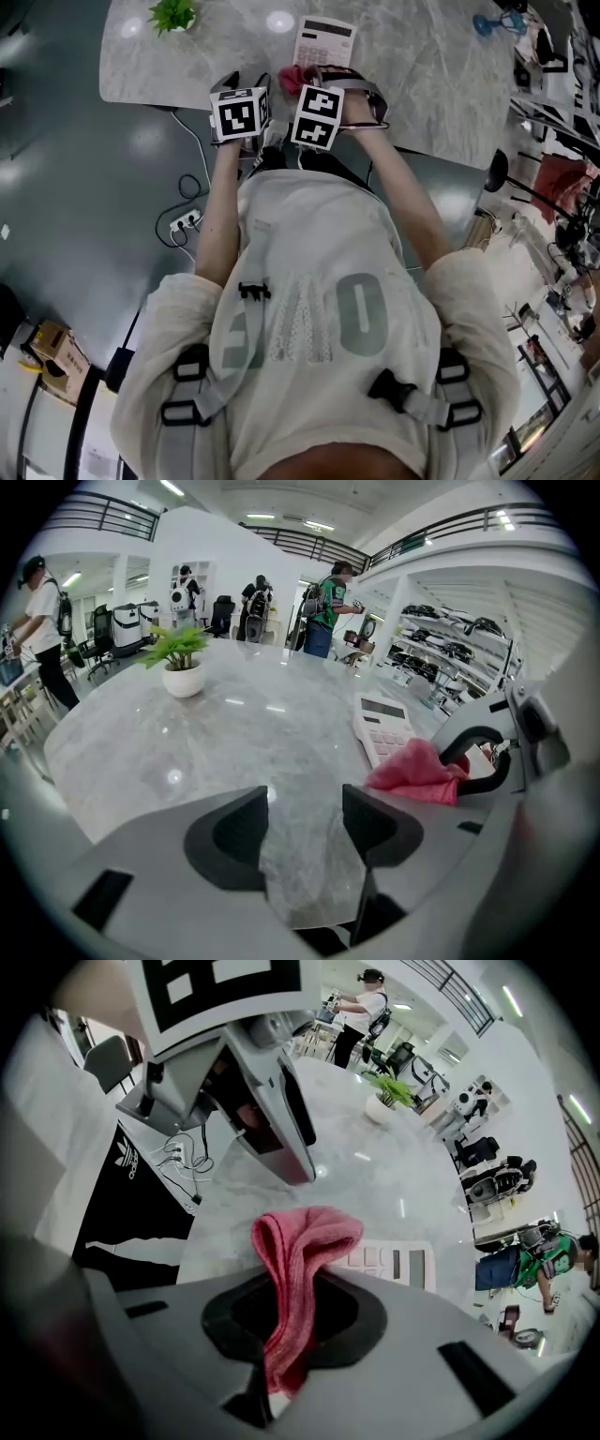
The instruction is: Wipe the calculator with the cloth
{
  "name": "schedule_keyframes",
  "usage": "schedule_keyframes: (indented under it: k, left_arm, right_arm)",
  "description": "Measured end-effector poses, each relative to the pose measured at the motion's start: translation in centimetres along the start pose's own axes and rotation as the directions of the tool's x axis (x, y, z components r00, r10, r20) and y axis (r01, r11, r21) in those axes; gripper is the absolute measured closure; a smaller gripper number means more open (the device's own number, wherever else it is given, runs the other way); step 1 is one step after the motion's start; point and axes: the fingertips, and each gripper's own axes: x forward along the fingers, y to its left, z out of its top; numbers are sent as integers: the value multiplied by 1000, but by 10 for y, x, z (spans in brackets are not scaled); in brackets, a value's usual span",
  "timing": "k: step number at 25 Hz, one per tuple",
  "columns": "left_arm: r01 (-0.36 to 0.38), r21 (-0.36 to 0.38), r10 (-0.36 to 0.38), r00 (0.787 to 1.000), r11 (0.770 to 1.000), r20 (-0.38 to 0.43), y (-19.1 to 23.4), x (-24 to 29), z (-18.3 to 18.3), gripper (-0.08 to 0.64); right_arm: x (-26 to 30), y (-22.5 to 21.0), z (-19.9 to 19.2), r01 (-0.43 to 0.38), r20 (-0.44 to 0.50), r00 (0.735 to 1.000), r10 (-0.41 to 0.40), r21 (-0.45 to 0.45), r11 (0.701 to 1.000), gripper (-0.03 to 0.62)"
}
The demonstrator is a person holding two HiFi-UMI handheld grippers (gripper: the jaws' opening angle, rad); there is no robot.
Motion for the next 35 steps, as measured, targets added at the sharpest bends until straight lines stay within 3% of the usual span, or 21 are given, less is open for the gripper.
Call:
schedule_keyframes:
  k: [15, 19, 22, 25, 29, 32, 35]
  left_arm:
    - [-11, -13, 11, 1000, 1000, 3, 0, -1, 3, 301]
    - [-10, 6, 10, 999, 1000, -32, -2, 1, 3, 301]
    - [1, -23, -2, 999, 1000, -51, 2, -1, 6, 301]
    - [-4, -31, 5, 999, 1000, 38, 3, -9, 42, 301]
    - [-10, 68, -1, 988, 998, 156, -13, -25, 107, 301]
    - [6, 127, -40, 964, 992, 262, -34, -42, 159, 302]
    - [31, 171, -94, 922, 985, 375, -59, -67, 207, 308]
  right_arm:
    - [-2, 7, 1, -19, 12, 1000, 19, -2, 1000, 537]
    - [-4, 4, 0, -35, 21, 999, 35, 9, 999, 537]
    - [-10, -4, 1, -31, 37, 999, 30, 24, 999, 537]
    - [-25, -32, 1, 27, 60, 998, -30, 53, 998, 537]
    - [-53, -79, -7, 129, 79, 987, -137, 100, 987, 537]
    - [-82, -115, -13, 217, 96, 968, -230, 130, 967, 537]
    - [-116, -146, -20, 301, 120, 938, -325, 182, 936, 537]
